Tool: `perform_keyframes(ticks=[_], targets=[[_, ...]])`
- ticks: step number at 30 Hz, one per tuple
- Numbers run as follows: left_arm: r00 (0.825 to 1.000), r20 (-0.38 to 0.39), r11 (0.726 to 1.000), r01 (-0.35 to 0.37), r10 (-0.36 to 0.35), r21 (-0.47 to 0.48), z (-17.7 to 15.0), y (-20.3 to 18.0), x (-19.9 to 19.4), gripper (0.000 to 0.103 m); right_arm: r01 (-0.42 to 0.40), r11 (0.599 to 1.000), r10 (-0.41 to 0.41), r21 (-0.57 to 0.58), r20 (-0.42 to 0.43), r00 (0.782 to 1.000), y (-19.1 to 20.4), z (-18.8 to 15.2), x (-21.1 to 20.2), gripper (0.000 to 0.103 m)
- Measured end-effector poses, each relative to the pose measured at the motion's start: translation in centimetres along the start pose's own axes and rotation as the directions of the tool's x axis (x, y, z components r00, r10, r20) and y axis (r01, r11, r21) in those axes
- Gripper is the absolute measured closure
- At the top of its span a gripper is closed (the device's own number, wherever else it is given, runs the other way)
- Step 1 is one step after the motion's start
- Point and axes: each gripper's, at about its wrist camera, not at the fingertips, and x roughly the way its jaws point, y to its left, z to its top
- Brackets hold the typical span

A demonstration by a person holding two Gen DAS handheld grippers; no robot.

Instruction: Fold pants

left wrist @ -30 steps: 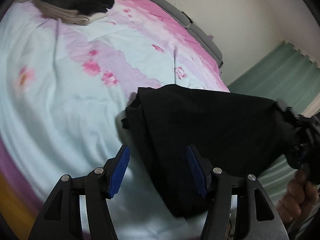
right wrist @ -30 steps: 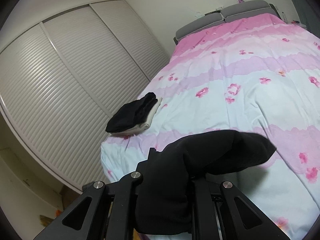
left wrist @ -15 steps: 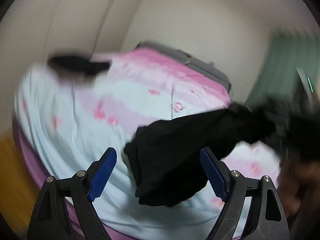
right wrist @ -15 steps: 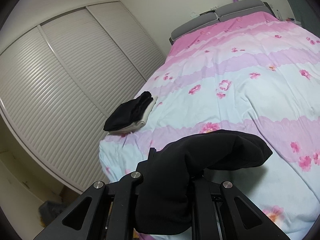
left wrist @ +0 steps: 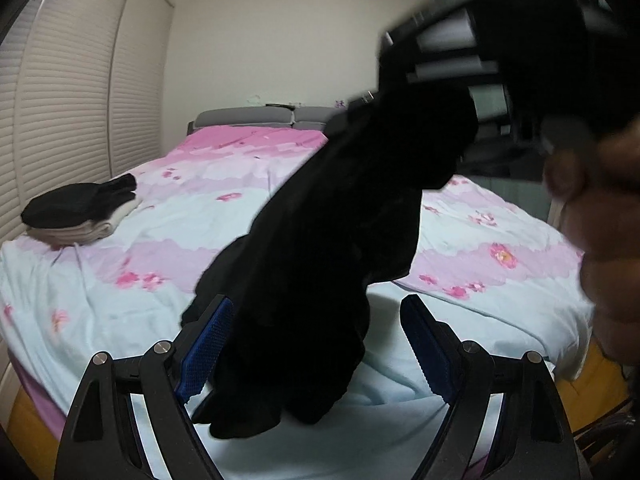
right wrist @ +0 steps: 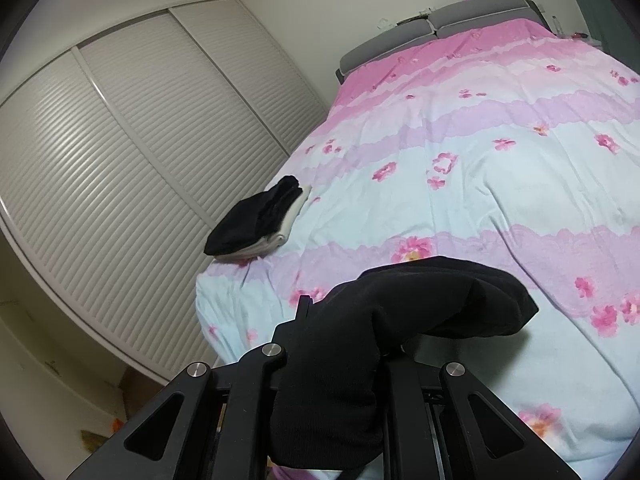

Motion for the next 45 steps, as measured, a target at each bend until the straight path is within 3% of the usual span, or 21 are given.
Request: perform_keyframes(ticks=[5, 11, 14, 18, 21, 26, 33, 40, 45], targets=[[0.999, -0.035, 0.999, -0.032, 0.033, 0.027, -1.2, -1.4, 3.0, 0.018, 0.016, 1.000, -0.016, -0.008, -0.019, 1.000, -0.2, 0.3, 0.1, 0.089], [0.993, -0.098, 0.997, -0.068, 0.065, -0.037, -3.1, -0.8, 6.3, 0.020, 0.012, 1.000, -0.012, -0.016, -0.037, 0.999, 0.0, 0.5, 0.1, 0.089], [0.995, -0.085, 0.996, -0.063, 0.058, -0.059, -3.5, -0.6, 6.6, 0.035, 0.018, 1.000, -0.019, -0.015, -0.033, 0.999, 0.0, 0.6, 0.1, 0.089], [0.995, -0.086, 0.998, -0.051, 0.048, -0.035, -3.7, -0.9, 6.7, 0.073, 0.019, 1.000, -0.019, -0.008, -0.031, 0.999, -0.1, 0.6, 0.2, 0.089], [0.995, -0.084, 0.998, -0.053, 0.051, -0.026, -3.5, -0.7, 6.5, 0.082, 0.017, 1.000, -0.017, -0.006, -0.031, 0.999, -0.1, 0.5, 0.2, 0.089], [0.994, -0.076, 0.996, -0.082, 0.080, -0.030, -2.4, 1.0, 5.1, 0.085, 0.010, 1.000, -0.011, -0.018, -0.025, 1.000, 0.3, 0.6, -0.2, 0.089], [0.986, -0.027, 0.986, -0.164, 0.163, -0.027, 2.0, 7.3, 1.7, 0.087, -0.004, 0.998, 0.004, -0.063, 0.007, 1.000, 2.5, 1.5, -0.9, 0.089], [0.961, 0.043, 0.962, -0.273, 0.272, 0.027, 6.6, 14.8, -0.7, 0.087, -0.051, 0.989, 0.052, -0.140, 0.006, 0.999, 7.8, 3.9, 1.8, 0.089], [0.941, 0.070, 0.943, -0.333, 0.332, 0.010, 9.5, 20.9, -1.4, 0.087, -0.095, 0.977, 0.094, -0.189, -0.012, 0.995, 12.4, 5.8, 5.0, 0.089]])
